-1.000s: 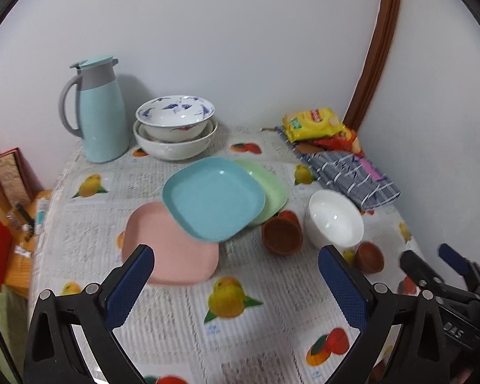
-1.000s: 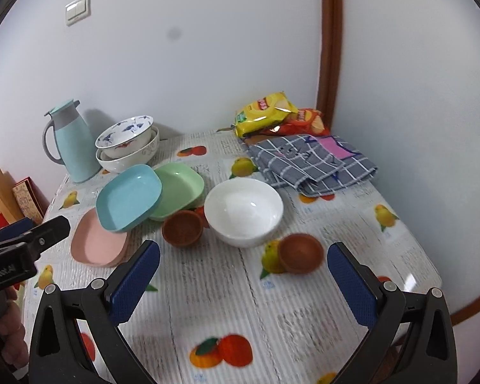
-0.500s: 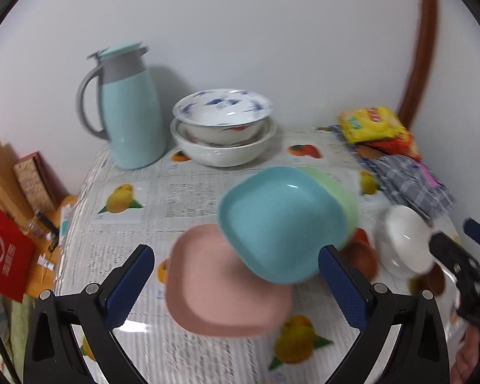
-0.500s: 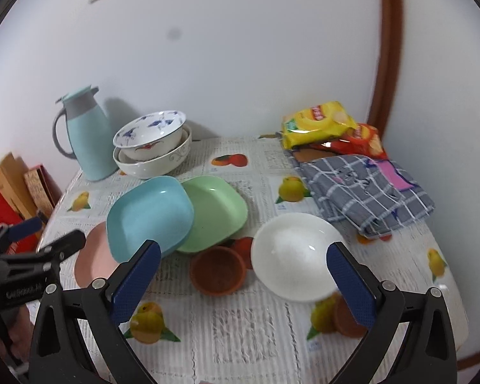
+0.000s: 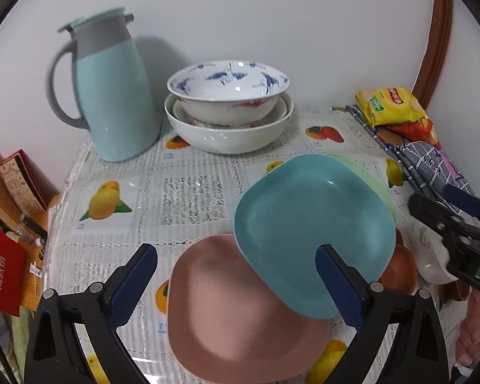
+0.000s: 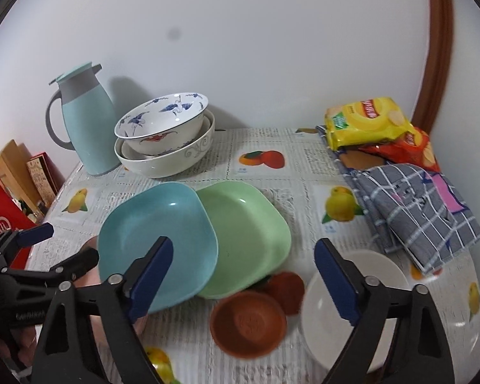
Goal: Organize plates and bowls
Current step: 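Move both grippers toward the rim of the light-blue square plate, then close both grippers on the light-blue plate rim and lift it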
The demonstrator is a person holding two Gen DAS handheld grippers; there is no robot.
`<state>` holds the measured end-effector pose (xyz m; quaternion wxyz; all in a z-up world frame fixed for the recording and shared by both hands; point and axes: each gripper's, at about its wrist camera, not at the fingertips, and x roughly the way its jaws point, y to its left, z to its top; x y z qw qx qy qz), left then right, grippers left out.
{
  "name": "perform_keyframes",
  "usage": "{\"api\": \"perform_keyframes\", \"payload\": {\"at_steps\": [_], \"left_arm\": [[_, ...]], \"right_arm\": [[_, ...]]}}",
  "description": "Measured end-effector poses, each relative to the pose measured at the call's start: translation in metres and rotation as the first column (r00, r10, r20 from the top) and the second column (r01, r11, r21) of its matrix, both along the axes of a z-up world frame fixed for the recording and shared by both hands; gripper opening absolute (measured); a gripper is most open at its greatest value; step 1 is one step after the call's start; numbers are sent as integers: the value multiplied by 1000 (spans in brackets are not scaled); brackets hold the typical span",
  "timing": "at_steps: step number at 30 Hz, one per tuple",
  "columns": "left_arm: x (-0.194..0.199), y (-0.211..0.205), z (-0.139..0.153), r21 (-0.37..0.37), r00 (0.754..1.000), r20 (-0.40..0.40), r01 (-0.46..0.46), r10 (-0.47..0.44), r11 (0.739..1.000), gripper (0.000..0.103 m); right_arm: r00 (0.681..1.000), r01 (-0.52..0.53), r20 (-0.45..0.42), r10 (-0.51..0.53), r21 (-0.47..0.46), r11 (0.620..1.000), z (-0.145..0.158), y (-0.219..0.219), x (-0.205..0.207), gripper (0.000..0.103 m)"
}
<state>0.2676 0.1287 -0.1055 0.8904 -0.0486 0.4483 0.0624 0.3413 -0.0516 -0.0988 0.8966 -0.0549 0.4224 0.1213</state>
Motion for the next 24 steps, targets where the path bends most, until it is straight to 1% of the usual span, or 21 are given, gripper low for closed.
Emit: {"api": "perform_keyframes", "payload": {"at_steps": [3,5,6,7,8,9,10,12,14,15,16,18,19,20,21,22,24], "left_arm": [[7,4,-5,-37,1000,-5,-7,7,999,98],[10,7,-8,-58,1000,-4,-20,20,998,85],[12,8,-11,-75,1000,-13,-25,24,997,75],[14,10,-13,-86,999,-19,-34,33,996,69],[15,11,-16,-101,999,-24,-44,42,994,67],[16,12,-18,-108,999,-29,-44,41,993,62],[18,11,-20,-114,999,-38,-41,37,993,51],[20,12,-25,-130,998,-51,-41,34,991,41],[22,12,-27,-145,998,-51,-44,37,988,40],[24,12,-30,-155,998,-54,-43,35,987,40],[25,12,-31,-166,998,-54,-39,30,985,36],[28,11,-33,-196,998,-56,-27,16,980,28],[29,11,-34,-198,998,-56,-27,16,980,24],[29,10,-35,-196,998,-55,-29,18,980,22],[31,10,-37,-184,997,-65,-44,32,982,15],[31,10,-39,-176,997,-69,-58,46,983,12],[30,12,-40,-194,997,-63,-60,48,979,11]], "right_arm": [[1000,-20,-24,20,8,1000,-10,6,11,74],[998,-37,-40,37,16,999,-18,9,18,71],[998,-44,-48,45,16,999,-21,11,20,68],[997,-52,-55,53,15,999,-24,13,23,67],[996,-63,-62,64,16,998,-27,15,26,65],[995,-71,-66,72,15,997,-29,17,28,64],[995,-79,-67,80,10,997,-31,20,30,63],[994,-91,-69,91,-1,996,-34,24,33,62],[993,-96,-73,95,-6,995,-38,26,37,59],[992,-99,-80,98,-3,995,-40,27,39,56],[991,-100,-91,100,3,995,-43,27,42,53],[989,-101,-112,101,13,995,-48,27,45,44],[987,-105,-121,107,20,994,-51,28,46,41],[984,-113,-134,115,25,993,-53,29,47,30],[980,-124,-152,128,31,992,-56,30,47,19],[977,-130,-163,134,37,991,-58,31,47,18],[978,-123,-164,127,35,992,-59,31,44,18]]}}
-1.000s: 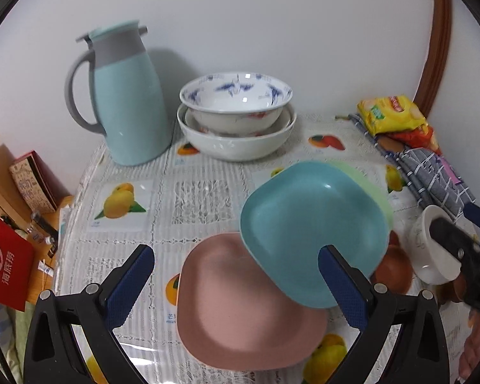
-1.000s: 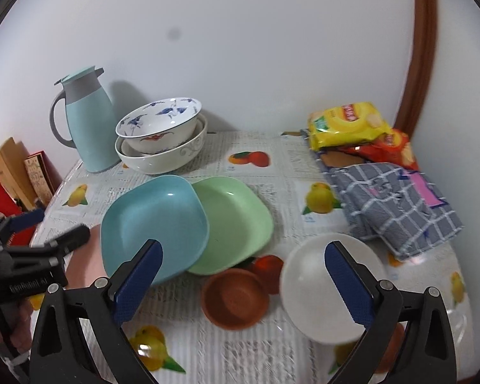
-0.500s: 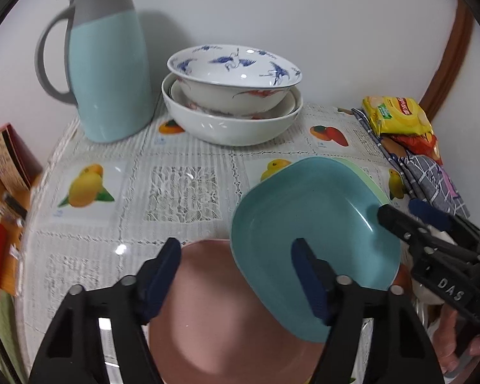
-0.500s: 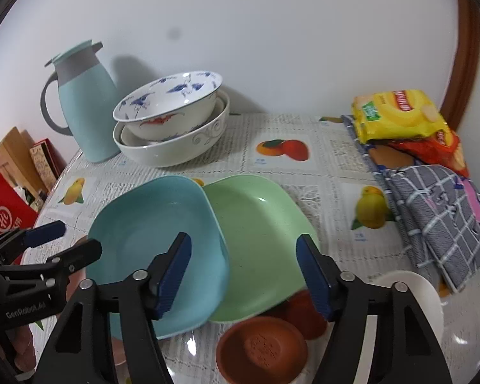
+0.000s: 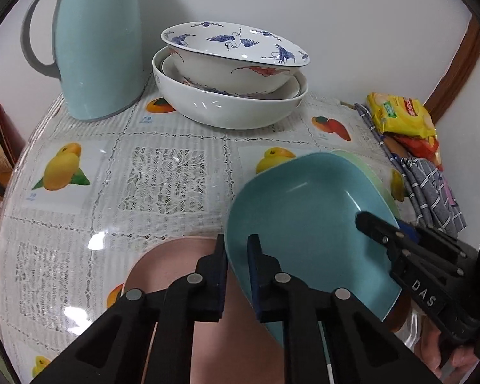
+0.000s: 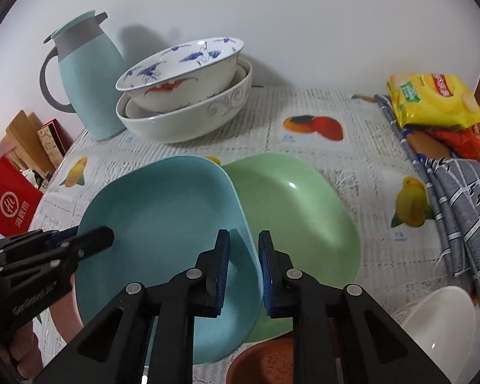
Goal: Organize plates and bowls
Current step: 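Close both grippers on the light-blue plate rim and lift it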
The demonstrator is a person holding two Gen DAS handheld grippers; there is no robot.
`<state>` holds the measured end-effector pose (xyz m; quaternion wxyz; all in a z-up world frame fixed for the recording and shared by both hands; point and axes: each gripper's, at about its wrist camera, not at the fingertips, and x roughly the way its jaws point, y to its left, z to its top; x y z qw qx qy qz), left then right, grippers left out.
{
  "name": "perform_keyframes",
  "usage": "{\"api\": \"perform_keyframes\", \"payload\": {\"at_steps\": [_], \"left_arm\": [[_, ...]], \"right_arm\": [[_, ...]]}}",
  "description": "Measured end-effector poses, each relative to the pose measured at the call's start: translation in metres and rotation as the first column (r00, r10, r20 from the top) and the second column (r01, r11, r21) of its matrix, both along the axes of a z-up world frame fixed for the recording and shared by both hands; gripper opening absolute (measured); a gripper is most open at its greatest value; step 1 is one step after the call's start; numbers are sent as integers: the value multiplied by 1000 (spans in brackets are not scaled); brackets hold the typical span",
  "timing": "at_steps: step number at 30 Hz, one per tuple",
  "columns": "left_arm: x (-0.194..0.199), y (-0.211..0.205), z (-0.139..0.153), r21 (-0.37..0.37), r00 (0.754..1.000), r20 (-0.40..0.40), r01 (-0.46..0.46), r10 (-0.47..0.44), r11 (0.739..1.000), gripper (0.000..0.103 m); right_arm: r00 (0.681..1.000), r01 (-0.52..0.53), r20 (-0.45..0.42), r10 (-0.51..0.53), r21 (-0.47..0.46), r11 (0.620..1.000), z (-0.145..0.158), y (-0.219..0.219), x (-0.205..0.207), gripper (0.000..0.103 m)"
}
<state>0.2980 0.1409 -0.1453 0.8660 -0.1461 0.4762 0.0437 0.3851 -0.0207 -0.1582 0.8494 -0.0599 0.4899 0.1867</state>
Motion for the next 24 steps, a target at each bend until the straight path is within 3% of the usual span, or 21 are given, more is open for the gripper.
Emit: {"api": "perform_keyframes", "payload": {"at_steps": [13,24], "left_arm": [[-29,7,26,-81,998,63,-9,14,997,9],[-71,5,55,-51,994,105,19,-13,999,9]], "right_arm": [[999,36,27,-38,85,996,34,-15,-36,8],[996,51,63,-57,103,993,67,-15,-89,6]]}}
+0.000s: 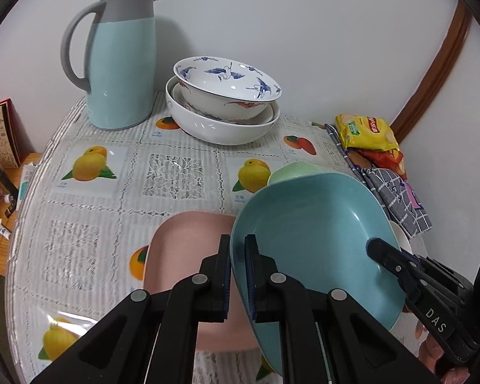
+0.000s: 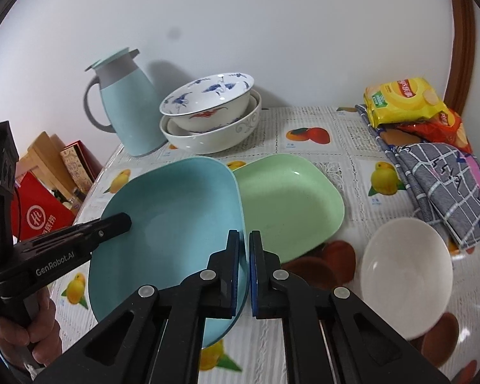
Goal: Organize plates and bowls
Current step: 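Close both grippers on the light-blue plate rim and lift it, then lower the light-blue plate onto the pink plate and open both grippers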
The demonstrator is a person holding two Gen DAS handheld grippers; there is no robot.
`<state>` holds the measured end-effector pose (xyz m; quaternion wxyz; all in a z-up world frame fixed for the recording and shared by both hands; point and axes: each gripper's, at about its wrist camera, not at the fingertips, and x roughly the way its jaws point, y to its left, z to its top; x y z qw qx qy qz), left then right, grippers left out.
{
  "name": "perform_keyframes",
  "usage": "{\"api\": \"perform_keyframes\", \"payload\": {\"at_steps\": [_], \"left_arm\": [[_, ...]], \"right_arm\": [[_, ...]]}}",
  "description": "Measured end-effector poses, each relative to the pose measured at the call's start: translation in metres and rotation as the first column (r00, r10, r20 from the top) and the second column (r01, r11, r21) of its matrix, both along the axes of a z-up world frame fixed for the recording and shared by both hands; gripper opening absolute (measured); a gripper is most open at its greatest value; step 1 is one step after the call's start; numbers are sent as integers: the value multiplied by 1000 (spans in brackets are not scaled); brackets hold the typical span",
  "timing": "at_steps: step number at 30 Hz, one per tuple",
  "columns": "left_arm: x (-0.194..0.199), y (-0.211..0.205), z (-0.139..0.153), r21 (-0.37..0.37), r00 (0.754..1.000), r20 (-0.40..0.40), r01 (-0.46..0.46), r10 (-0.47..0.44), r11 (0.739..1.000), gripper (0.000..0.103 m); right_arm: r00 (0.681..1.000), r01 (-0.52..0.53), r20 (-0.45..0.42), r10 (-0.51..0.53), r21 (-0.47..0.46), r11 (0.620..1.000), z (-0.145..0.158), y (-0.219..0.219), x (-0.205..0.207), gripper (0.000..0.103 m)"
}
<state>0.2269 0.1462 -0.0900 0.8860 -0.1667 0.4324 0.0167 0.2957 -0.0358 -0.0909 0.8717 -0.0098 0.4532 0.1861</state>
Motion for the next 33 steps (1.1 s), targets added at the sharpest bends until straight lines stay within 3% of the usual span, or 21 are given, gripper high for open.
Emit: {"api": "perform_keyframes", "payload": {"at_steps": [15,33], "left_arm": [[-30,4,8,11,1000,11,27,-27,1000,9],[-25,33,-19,-28,999,-26,21,-22,999,9]], "right_arm": [[999,38,4,-38,43,998,8,1,-43,5],[998,51,-45,-49,48,998,-16,24,-41,5]]}}
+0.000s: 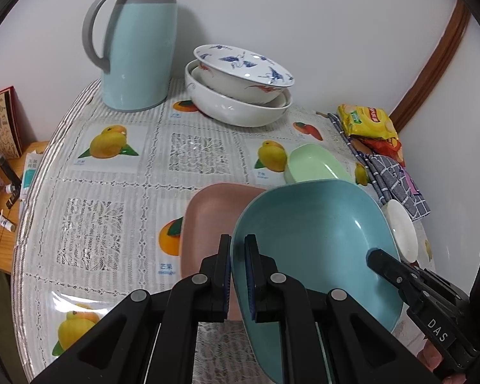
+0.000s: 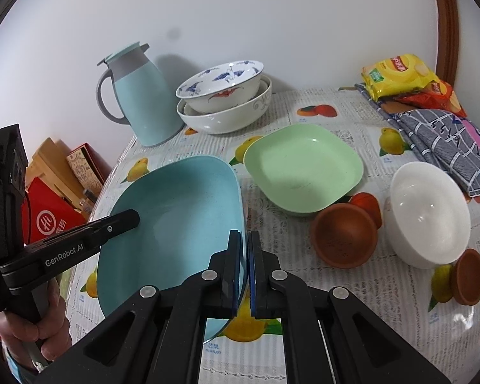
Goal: Organize plates and bowls
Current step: 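Lower the light-blue plate onto the pink plate and open both grippers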
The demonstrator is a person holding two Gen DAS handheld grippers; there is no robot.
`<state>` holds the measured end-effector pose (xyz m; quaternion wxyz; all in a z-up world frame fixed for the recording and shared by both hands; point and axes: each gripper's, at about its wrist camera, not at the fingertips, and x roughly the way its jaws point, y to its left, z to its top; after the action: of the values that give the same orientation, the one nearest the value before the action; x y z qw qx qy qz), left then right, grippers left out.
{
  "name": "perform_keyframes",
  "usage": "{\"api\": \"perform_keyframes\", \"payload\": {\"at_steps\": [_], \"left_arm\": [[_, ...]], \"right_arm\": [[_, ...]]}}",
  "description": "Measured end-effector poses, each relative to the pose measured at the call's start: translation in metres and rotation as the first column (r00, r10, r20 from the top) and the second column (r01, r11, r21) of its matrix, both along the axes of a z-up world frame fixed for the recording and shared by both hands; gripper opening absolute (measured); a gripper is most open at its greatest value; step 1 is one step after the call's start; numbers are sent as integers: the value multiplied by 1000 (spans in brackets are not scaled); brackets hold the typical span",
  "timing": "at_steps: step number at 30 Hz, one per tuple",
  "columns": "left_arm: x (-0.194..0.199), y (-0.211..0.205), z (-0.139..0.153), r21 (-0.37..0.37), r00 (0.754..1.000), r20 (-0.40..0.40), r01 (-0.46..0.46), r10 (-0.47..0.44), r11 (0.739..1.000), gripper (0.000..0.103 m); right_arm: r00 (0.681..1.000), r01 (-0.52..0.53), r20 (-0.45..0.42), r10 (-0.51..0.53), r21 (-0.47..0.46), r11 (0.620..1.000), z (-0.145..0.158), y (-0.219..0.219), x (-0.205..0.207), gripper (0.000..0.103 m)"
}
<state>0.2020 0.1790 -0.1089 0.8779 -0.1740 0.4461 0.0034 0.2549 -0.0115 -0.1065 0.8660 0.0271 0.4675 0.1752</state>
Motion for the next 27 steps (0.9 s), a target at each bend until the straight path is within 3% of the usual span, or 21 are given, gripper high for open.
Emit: {"api": "perform_keyframes", "payload": {"at_steps": [15,27], "left_arm": [[20,30,-35,2,997,-72,-38,38,999,9],[49,32,-38,29,997,-68,-38,40,999,9]], "right_arm": [[995,-46,-93,43,-30,998,-42,31,15,5],[996,-41,-87,37,-47,998,-51,36,35,6]]}}
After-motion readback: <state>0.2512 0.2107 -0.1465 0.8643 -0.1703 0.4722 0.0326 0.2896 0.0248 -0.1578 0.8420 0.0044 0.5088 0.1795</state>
